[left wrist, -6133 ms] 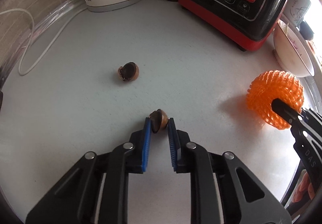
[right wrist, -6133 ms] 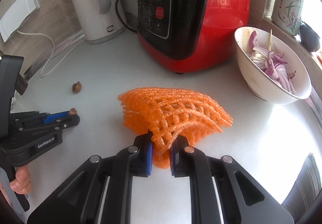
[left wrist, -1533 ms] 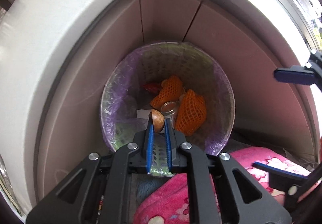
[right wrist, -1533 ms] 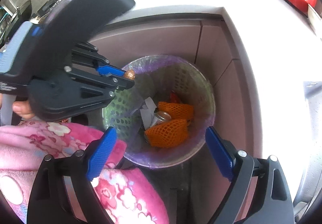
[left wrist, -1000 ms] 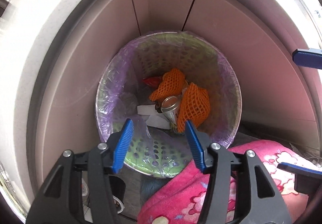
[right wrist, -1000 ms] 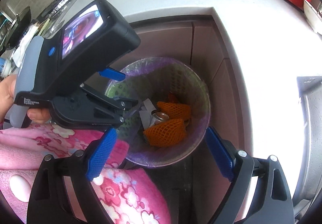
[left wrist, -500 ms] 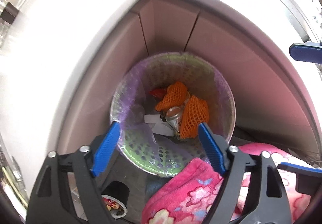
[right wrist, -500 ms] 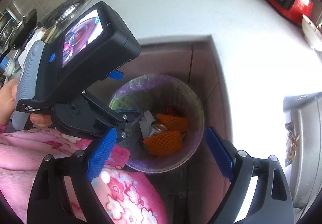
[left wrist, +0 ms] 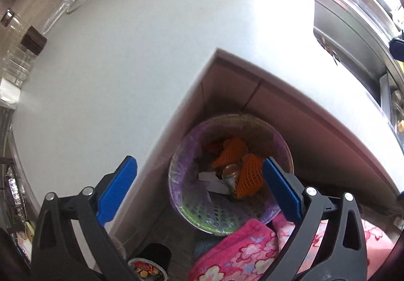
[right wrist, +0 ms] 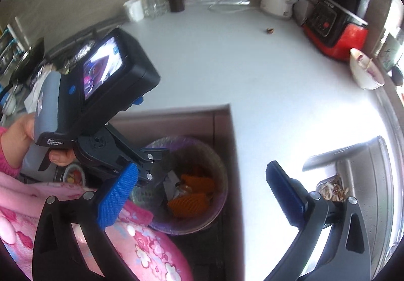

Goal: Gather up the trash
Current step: 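Raise both tools from the bin and move the left tool toward the remaining chestnut shell, then close the left tool on the second chestnut shell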

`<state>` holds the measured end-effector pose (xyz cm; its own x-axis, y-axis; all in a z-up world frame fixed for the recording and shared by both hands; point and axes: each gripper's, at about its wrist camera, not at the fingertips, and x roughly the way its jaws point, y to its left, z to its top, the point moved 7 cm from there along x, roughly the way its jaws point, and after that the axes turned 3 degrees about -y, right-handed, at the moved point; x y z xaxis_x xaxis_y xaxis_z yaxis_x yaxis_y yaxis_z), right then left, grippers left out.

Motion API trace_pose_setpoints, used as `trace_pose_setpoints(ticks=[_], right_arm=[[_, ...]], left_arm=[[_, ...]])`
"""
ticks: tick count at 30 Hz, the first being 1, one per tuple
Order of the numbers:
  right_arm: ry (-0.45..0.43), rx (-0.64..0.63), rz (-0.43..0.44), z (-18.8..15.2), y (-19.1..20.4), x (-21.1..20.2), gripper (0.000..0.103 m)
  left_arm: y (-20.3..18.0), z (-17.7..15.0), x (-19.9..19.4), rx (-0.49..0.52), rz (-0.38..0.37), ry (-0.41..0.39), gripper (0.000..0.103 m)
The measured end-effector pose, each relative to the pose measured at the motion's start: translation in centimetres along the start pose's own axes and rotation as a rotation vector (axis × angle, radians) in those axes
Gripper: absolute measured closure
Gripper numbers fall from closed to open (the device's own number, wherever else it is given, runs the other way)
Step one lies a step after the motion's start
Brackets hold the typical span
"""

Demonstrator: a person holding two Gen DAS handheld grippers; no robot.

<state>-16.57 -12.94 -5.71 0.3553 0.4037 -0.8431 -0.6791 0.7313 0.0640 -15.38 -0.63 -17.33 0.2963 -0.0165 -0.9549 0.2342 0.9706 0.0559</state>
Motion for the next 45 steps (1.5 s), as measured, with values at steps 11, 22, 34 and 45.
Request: trace_pose_setpoints(ticks=[11, 22, 34, 45], right_arm=[[-0.126, 0.076, -0.146, 5.2, -5.5, -1.5, 0.002], [-0.177, 0.251, -0.254, 9.1, -12.5, 1.2, 0.002], [-0.152, 0.363, -0.3, 12.0, -18.2, 6.7, 0.002], [-0.083, 0.402, -0.284, 13.7, -20.3, 10.7, 0.002]], left_arm=[[4.8, 6.5, -1.9, -0.117, 0.063, -0.062, 0.008], [7.9, 14.8, -0.2, -0.198, 0.06, -0.114, 0.008], [10.1, 25.5, 5.6, -0.234, 0.029, -0.136, 0.008], [11.0, 32.9, 10.1, -0.24, 0.016, -0.113, 0.008]])
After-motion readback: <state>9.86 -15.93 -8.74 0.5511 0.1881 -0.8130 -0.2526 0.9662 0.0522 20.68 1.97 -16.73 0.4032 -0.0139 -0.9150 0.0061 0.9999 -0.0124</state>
